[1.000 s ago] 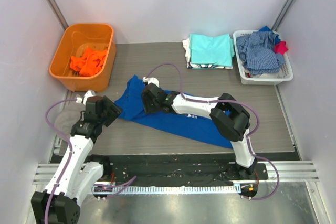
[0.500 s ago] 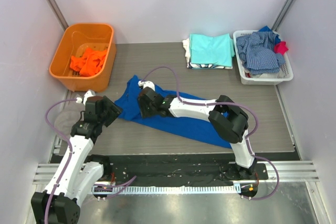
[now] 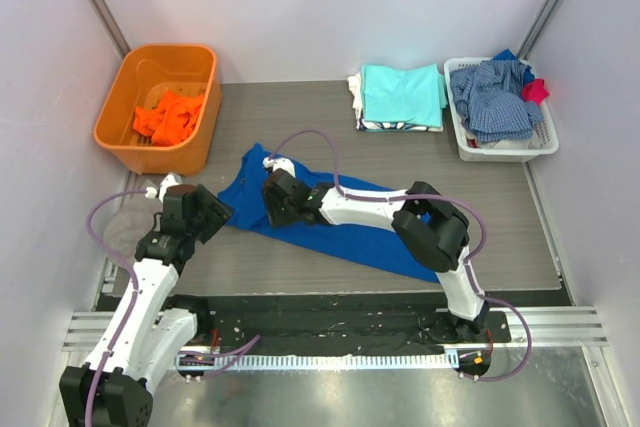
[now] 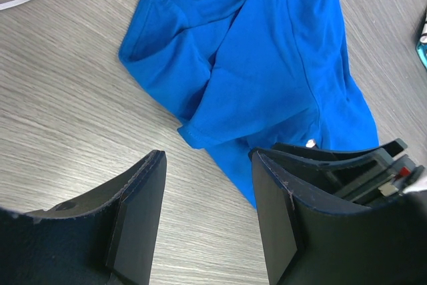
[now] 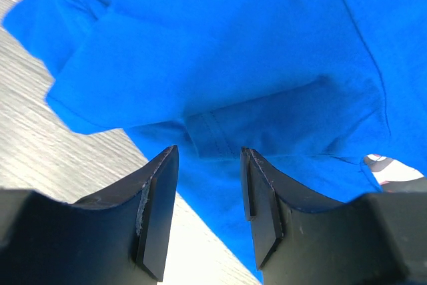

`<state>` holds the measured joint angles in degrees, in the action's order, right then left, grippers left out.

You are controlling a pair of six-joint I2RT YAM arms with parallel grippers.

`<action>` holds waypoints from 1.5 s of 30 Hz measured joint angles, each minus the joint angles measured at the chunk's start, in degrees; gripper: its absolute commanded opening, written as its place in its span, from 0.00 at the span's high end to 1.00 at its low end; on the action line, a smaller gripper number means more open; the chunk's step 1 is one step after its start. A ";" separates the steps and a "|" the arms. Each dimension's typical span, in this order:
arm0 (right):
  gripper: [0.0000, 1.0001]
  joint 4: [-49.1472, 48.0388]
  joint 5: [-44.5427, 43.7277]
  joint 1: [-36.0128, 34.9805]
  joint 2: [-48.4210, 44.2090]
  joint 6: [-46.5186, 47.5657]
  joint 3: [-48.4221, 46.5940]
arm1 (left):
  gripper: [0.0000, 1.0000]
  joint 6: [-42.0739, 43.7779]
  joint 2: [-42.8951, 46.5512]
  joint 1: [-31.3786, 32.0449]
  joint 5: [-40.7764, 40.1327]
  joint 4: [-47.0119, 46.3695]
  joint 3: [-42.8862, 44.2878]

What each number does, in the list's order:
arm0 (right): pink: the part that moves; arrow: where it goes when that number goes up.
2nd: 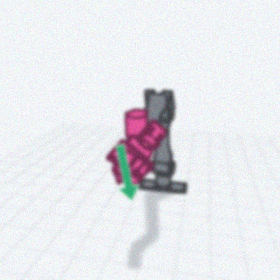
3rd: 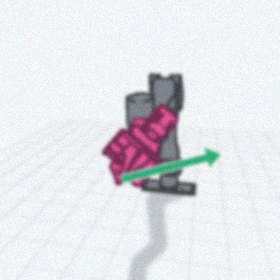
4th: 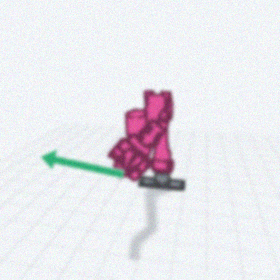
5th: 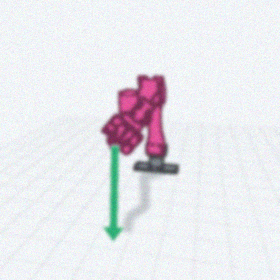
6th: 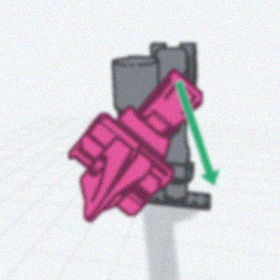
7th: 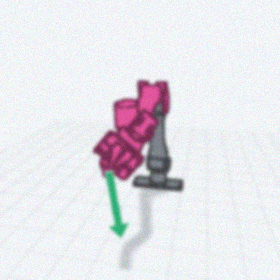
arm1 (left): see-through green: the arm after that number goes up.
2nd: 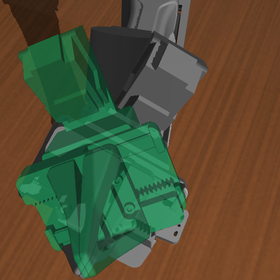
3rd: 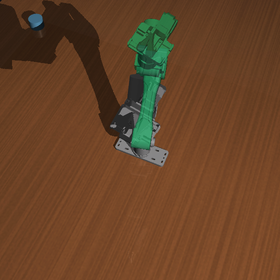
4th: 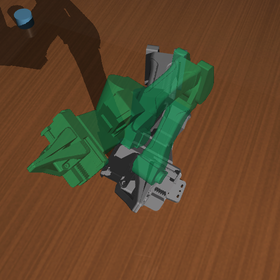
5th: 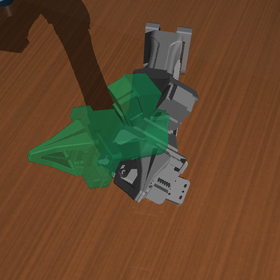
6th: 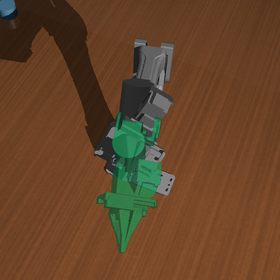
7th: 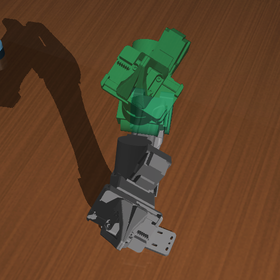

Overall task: Fold and stack the t-shirts
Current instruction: Fold the tshirt

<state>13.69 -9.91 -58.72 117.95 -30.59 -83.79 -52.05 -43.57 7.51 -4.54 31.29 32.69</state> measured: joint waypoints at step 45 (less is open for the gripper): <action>0.56 -0.15 -1.66 -0.02 -5.35 -2.73 3.63 | 0.41 -0.02 0.96 -0.02 -0.37 0.35 -1.01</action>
<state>13.54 -11.57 -58.74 112.60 -33.32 -80.16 -52.07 -42.61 7.49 -4.91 31.64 31.68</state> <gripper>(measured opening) 0.433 0.589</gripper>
